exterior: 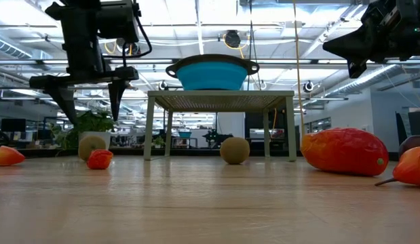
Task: Pick & Place Fruit
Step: Put the kiwi into the colander on the shelf
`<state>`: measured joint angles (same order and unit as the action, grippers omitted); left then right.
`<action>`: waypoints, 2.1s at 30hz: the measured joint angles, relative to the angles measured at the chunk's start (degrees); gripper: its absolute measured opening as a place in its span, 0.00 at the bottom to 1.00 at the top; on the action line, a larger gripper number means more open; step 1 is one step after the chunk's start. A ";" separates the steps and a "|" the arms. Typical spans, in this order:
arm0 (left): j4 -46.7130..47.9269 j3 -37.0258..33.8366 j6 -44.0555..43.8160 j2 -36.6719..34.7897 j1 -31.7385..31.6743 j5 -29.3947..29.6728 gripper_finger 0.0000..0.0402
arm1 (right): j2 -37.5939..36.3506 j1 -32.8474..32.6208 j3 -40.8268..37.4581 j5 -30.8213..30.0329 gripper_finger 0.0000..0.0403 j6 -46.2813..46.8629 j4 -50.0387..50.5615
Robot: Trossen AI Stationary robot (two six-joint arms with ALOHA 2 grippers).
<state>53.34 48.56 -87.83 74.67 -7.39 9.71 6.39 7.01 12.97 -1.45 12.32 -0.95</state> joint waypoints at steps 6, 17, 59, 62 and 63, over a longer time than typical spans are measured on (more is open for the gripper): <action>-0.03 -0.22 -3.78 0.00 -1.28 0.27 0.91 | 0.00 0.00 0.00 0.02 0.00 0.00 -0.02; -1.20 -3.33 -8.32 0.00 -2.46 0.59 0.91 | 0.00 0.00 0.00 0.02 0.00 0.00 -0.04; -6.86 -3.39 -8.47 14.62 -4.82 1.02 0.89 | -0.02 0.00 -0.07 -0.03 0.00 0.46 -0.52; -6.88 -3.39 -7.90 14.62 -4.82 1.07 0.82 | -0.02 0.00 -0.07 -0.03 0.00 0.46 -0.52; -6.86 -3.39 -7.53 14.62 -4.82 1.02 0.79 | -0.02 0.00 -0.07 -0.03 0.00 0.46 -0.52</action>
<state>46.48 45.17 -95.36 89.30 -12.21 10.73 6.37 7.01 12.91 -1.48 12.78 -1.48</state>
